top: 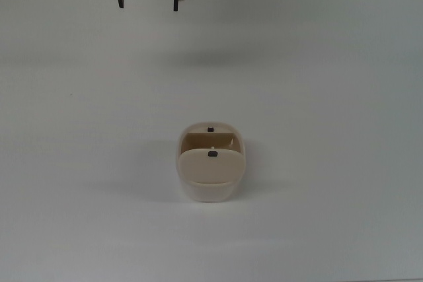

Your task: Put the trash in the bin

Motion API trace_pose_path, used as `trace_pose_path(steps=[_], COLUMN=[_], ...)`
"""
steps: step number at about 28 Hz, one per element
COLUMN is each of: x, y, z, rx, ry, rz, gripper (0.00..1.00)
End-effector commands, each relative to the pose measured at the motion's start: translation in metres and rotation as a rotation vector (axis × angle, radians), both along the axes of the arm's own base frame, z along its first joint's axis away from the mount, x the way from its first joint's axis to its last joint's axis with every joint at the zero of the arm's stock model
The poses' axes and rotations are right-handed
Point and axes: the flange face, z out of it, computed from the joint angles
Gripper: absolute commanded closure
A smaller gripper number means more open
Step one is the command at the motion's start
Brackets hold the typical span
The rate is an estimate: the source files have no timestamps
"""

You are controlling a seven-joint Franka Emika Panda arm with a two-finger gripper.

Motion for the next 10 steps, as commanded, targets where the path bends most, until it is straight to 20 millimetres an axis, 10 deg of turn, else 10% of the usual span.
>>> trace_pose_path(steps=[1,10], x=[0.0048,0.0081], y=[-0.0004,0.0018], z=[-0.0018,-0.0051], rx=[0.037,0.063], ry=[-0.032,-0.034], rz=[-0.001,-0.007], gripper=[0.0,0.0])
